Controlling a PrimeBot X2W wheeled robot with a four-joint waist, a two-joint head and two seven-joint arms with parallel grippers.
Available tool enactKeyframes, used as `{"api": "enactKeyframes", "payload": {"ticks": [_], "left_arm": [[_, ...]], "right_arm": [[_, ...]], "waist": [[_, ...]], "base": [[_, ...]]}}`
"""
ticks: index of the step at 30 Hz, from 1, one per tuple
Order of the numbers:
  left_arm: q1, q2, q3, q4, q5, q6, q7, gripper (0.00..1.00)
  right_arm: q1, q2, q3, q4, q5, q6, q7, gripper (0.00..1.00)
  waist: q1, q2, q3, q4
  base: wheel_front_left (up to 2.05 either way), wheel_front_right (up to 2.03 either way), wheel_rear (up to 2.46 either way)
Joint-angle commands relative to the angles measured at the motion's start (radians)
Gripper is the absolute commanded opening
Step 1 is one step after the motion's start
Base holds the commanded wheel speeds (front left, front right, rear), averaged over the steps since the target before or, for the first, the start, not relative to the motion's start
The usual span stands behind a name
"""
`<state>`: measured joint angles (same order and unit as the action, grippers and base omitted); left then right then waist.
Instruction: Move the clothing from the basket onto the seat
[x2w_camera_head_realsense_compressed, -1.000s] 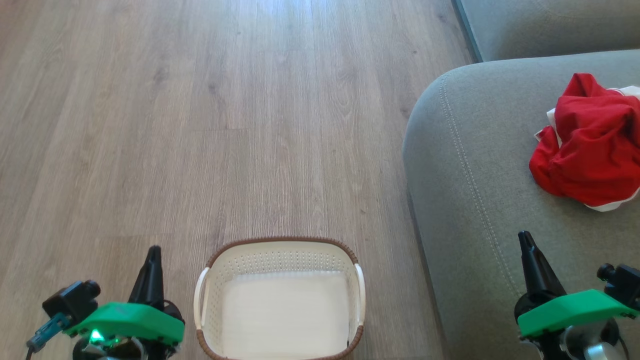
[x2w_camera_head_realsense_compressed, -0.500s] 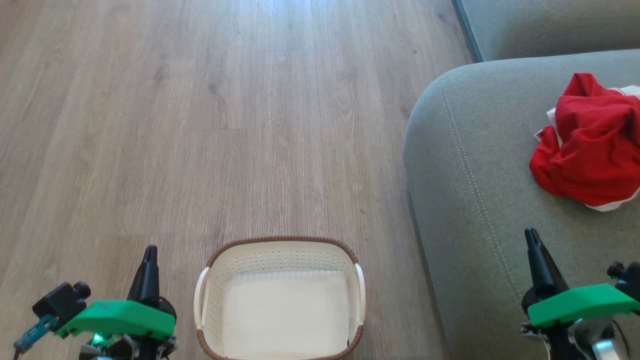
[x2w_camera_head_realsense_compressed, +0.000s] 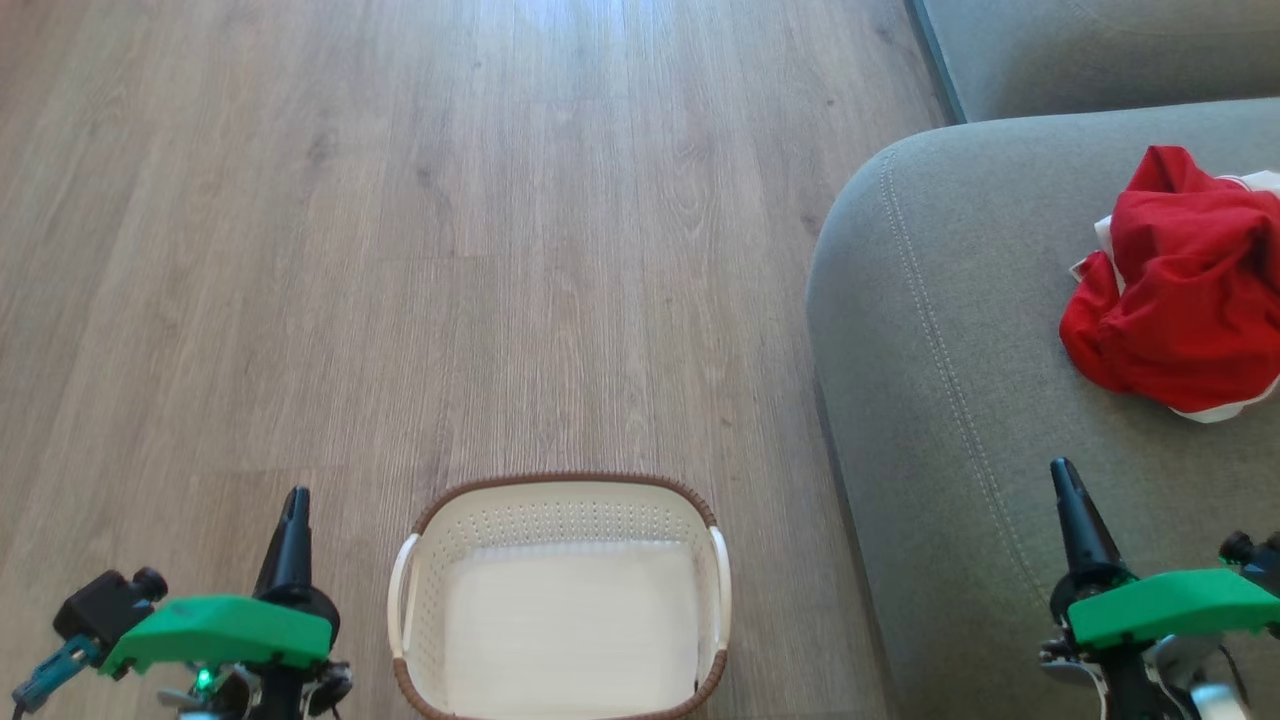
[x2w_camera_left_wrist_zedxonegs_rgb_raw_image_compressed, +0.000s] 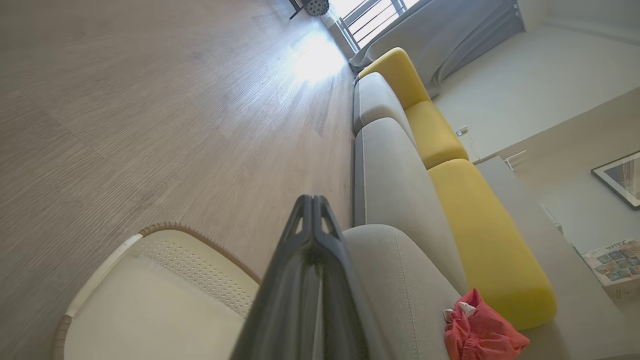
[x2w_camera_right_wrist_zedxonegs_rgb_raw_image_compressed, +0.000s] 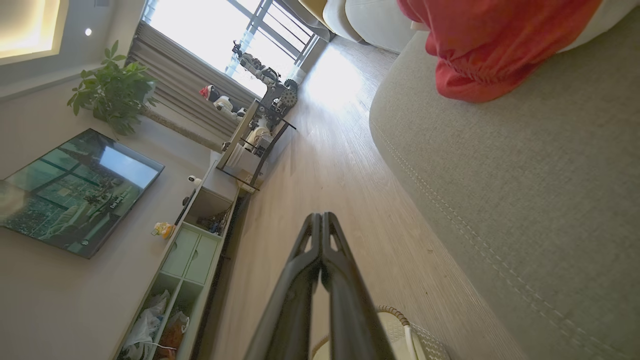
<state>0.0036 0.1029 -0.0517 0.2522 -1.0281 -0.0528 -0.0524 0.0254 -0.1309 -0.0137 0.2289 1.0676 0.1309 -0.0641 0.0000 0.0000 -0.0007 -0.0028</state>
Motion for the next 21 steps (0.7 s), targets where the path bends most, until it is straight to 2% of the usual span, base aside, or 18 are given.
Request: {"api": "enactKeyframes", "payload": {"ticks": [1,21], "left_arm": [[-0.061,0.003,0.033,-0.029,-0.027,-0.008,0.007,0.0],[-0.08,-0.018,0.084,-0.021,-0.237,-0.035,0.068,0.0]], "right_arm": [[-0.063,-0.003,0.0,-0.028,0.026,0.0,0.006,0.0],[-0.089,0.024,-0.032,-0.012,0.226,0.0,0.067,0.0]], "waist": [[0.0,0.0,0.0,0.0],[0.0,0.0,0.002,0.001]], "base": [[0.0,0.0,0.0],[0.0,0.0,0.0]]}}
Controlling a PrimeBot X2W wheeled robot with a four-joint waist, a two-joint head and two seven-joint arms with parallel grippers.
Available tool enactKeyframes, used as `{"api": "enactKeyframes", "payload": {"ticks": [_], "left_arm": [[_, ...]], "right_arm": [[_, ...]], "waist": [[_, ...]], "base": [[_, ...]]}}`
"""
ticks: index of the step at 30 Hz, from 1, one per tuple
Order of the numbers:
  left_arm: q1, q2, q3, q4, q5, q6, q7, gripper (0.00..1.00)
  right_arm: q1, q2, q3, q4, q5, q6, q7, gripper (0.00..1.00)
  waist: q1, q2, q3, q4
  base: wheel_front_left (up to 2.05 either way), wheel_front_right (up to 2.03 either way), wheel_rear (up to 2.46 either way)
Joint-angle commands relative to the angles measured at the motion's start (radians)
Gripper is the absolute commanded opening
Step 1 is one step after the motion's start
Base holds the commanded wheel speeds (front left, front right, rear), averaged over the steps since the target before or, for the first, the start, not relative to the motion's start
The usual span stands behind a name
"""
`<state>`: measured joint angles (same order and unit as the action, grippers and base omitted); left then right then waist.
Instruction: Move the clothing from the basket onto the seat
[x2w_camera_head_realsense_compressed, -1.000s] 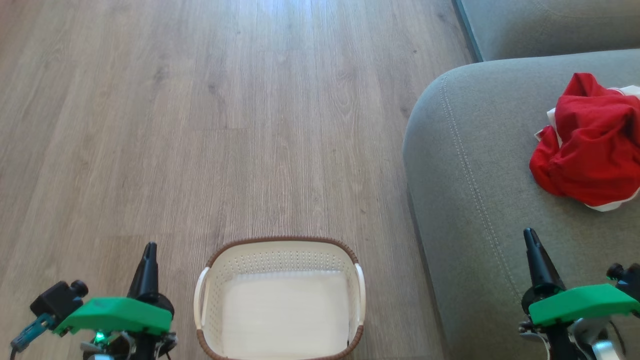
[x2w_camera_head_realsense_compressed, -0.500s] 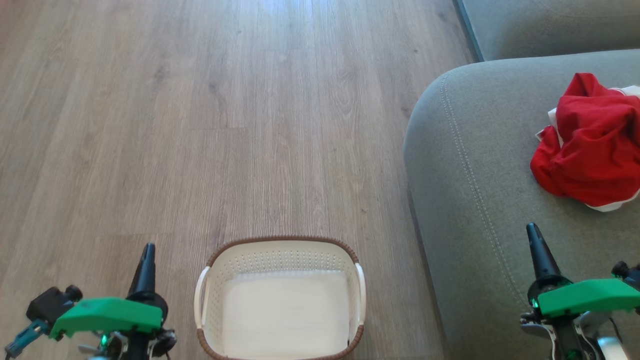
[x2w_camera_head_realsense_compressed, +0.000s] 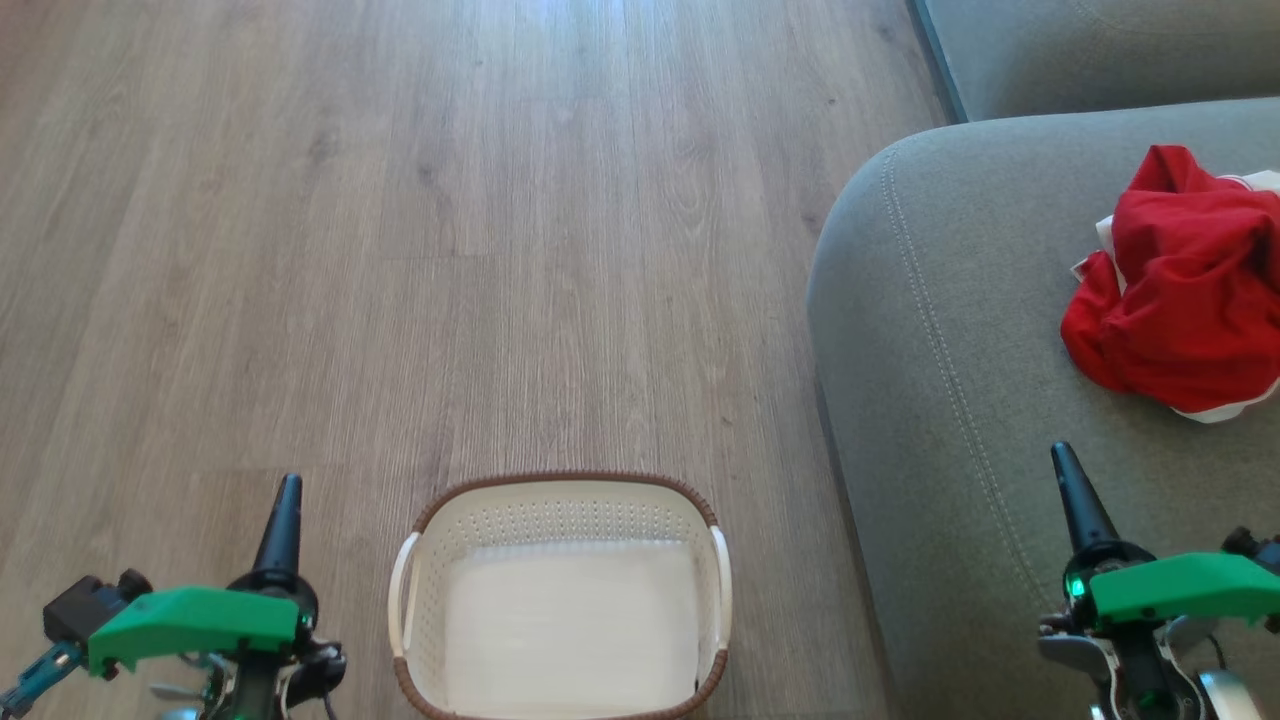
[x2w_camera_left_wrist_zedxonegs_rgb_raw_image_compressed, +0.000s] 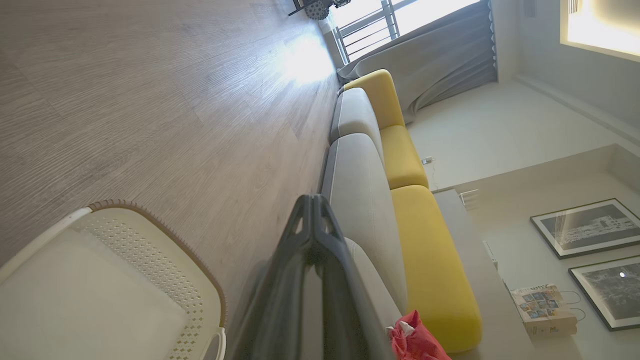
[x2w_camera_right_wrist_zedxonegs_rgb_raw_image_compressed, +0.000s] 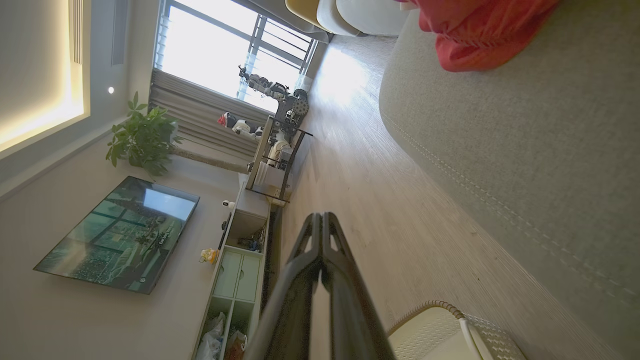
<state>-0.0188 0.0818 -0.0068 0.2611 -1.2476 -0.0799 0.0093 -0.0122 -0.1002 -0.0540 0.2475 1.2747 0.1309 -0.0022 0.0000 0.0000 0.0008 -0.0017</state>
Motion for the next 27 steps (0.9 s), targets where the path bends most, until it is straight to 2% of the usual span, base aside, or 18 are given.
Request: {"api": "enactKeyframes", "payload": {"ticks": [1,27], "left_arm": [[-0.059,0.002,0.041,-0.029,-0.027,-0.009,0.009,0.0],[-0.083,-0.024,0.104,-0.018,-0.288,-0.042,0.084,0.0]], "right_arm": [[-0.053,-0.005,0.006,-0.03,0.029,0.0,0.008,0.0],[-0.085,0.031,-0.036,-0.009,0.276,0.0,0.084,0.0]], "waist": [[0.0,0.0,0.0,0.0],[0.0,0.0,0.002,0.001]], "base": [[0.0,0.0,0.0],[0.0,0.0,0.0]]}}
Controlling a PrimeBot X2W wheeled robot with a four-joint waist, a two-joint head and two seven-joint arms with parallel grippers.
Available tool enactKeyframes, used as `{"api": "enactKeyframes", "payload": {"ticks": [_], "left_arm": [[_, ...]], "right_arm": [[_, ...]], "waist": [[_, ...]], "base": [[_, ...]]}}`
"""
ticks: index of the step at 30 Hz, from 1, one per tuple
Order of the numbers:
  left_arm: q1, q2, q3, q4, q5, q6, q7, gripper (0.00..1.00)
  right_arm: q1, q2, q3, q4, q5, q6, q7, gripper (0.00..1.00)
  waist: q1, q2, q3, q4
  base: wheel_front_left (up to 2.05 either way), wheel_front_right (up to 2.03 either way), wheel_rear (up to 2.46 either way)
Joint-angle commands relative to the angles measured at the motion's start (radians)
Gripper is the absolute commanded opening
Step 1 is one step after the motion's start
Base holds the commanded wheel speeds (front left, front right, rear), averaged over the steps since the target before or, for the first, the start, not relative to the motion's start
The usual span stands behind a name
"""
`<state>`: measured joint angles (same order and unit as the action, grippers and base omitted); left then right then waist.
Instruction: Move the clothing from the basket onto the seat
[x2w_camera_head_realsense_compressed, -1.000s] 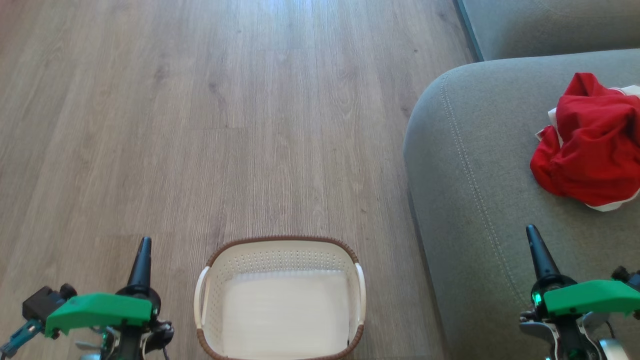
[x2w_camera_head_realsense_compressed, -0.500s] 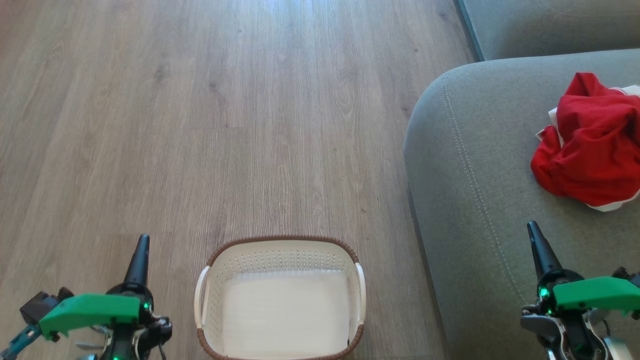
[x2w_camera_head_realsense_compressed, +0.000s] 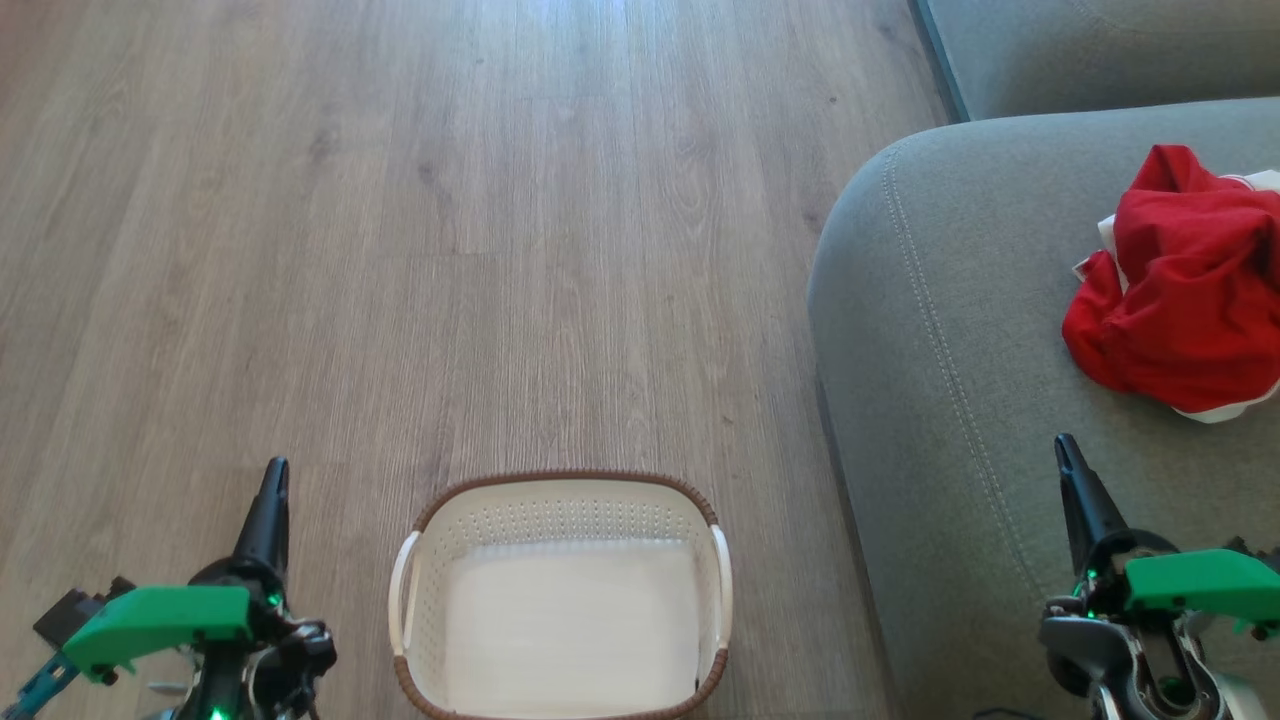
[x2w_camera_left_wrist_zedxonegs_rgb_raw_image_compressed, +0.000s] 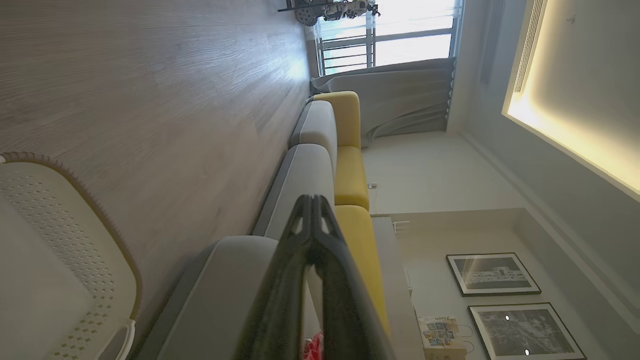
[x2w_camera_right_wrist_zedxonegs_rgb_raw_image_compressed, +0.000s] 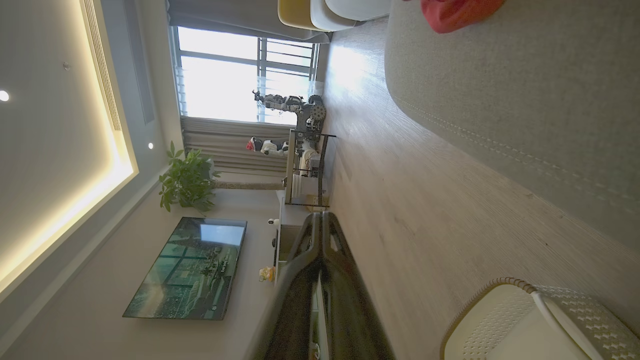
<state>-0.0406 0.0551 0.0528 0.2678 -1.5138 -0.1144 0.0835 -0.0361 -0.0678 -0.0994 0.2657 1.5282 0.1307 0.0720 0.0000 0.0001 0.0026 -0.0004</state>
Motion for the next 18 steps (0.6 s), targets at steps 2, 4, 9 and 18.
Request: {"api": "enactKeyframes", "payload": {"ticks": [2,4,9,18], "left_arm": [[-0.063,0.0,0.049,-0.024,-0.042,-0.01,0.015,0.0],[-0.065,-0.002,0.054,-0.024,-0.062,-0.012,0.021,0.0],[-0.068,-0.005,0.061,-0.022,-0.094,-0.016,0.03,0.0],[-0.068,-0.005,0.061,-0.022,-0.095,-0.016,0.03,0.0]], "right_arm": [[-0.064,0.001,0.007,-0.026,0.041,0.0,0.016,0.0],[-0.067,0.004,0.003,-0.024,0.06,0.0,0.022,0.0],[-0.071,0.008,-0.002,-0.022,0.091,0.0,0.031,0.0],[-0.071,0.009,-0.004,-0.021,0.089,0.0,0.033,0.0]], "waist": [[0.0,-0.0001,0.0,0.0],[0.0,-0.0001,0.0,0.0],[0.0,-0.0001,0.001,0.0],[0.0,-0.0001,0.001,0.0]], "base": [[0.0,0.0,0.0],[0.0,0.0,0.0],[0.0,0.0,0.0],[0.0,0.0,0.0]]}}
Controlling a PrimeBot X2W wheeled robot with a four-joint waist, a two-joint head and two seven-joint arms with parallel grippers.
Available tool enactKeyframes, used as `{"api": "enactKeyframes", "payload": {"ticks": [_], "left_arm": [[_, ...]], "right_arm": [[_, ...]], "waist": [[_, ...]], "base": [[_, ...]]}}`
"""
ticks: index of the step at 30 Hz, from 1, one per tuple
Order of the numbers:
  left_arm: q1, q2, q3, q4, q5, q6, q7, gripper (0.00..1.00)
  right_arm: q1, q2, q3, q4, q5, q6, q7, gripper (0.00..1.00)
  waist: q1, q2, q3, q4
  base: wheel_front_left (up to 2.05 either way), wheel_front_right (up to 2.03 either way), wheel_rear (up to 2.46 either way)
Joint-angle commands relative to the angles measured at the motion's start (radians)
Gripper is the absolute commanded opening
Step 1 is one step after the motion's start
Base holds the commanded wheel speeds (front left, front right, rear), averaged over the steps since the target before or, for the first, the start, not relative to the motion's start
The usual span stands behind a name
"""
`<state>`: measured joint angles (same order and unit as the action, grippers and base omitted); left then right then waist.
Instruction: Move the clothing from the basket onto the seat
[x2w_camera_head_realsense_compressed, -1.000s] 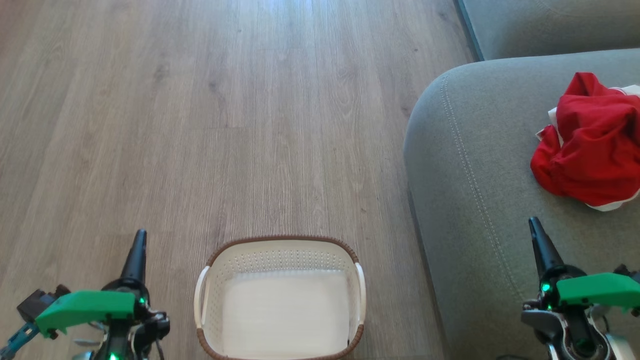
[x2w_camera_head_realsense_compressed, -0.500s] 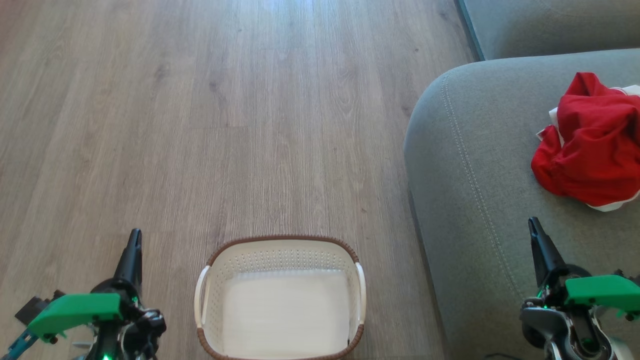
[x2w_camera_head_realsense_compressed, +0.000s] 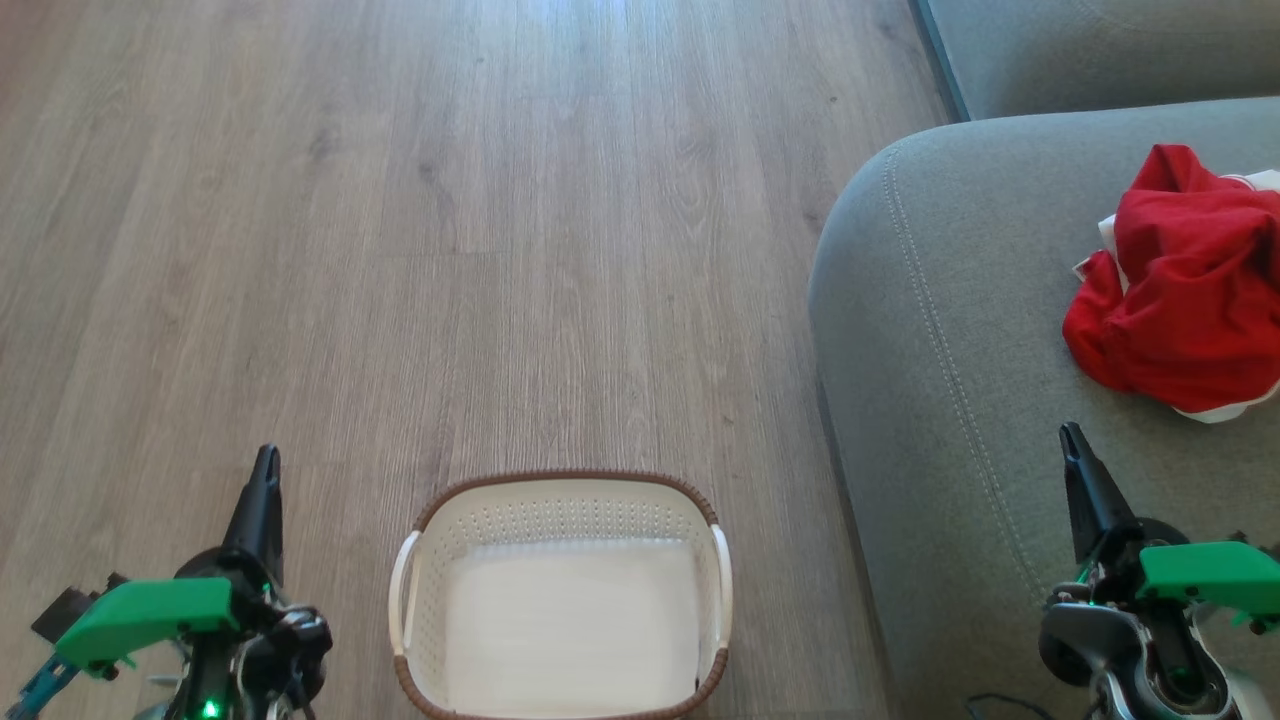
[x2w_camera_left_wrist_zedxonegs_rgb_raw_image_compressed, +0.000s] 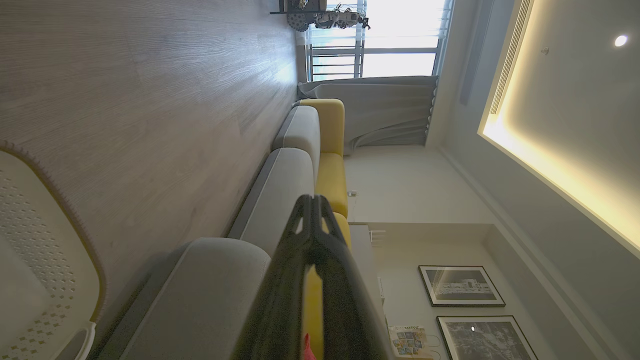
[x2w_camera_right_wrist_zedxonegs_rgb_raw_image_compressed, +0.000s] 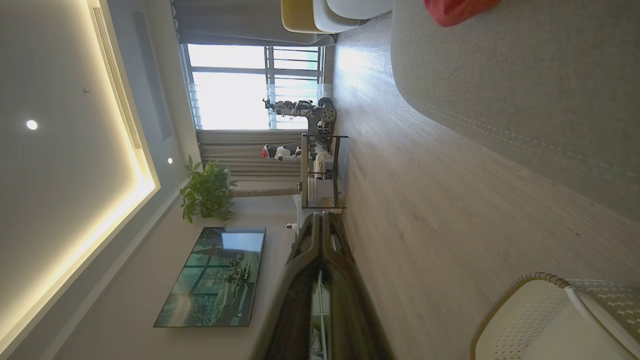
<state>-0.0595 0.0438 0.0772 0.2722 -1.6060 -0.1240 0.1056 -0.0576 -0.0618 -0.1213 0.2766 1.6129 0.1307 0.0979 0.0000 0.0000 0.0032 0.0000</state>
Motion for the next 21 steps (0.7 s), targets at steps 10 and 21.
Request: {"api": "enactKeyframes", "payload": {"ticks": [10,21], "left_arm": [[-0.049,0.006,0.037,-0.027,-0.002,-0.007,0.008,0.0],[-0.049,0.006,0.037,-0.027,-0.002,-0.007,0.008,0.0]], "right_arm": [[-0.049,0.005,0.017,-0.032,0.003,0.0,0.008,0.0],[-0.05,0.006,0.015,-0.032,0.002,0.0,0.009,0.0]], "waist": [[0.0,0.0,0.0,0.0],[0.0,0.0,0.0,0.0]], "base": [[0.0,0.0,0.0],[0.0,0.0,0.0]]}}
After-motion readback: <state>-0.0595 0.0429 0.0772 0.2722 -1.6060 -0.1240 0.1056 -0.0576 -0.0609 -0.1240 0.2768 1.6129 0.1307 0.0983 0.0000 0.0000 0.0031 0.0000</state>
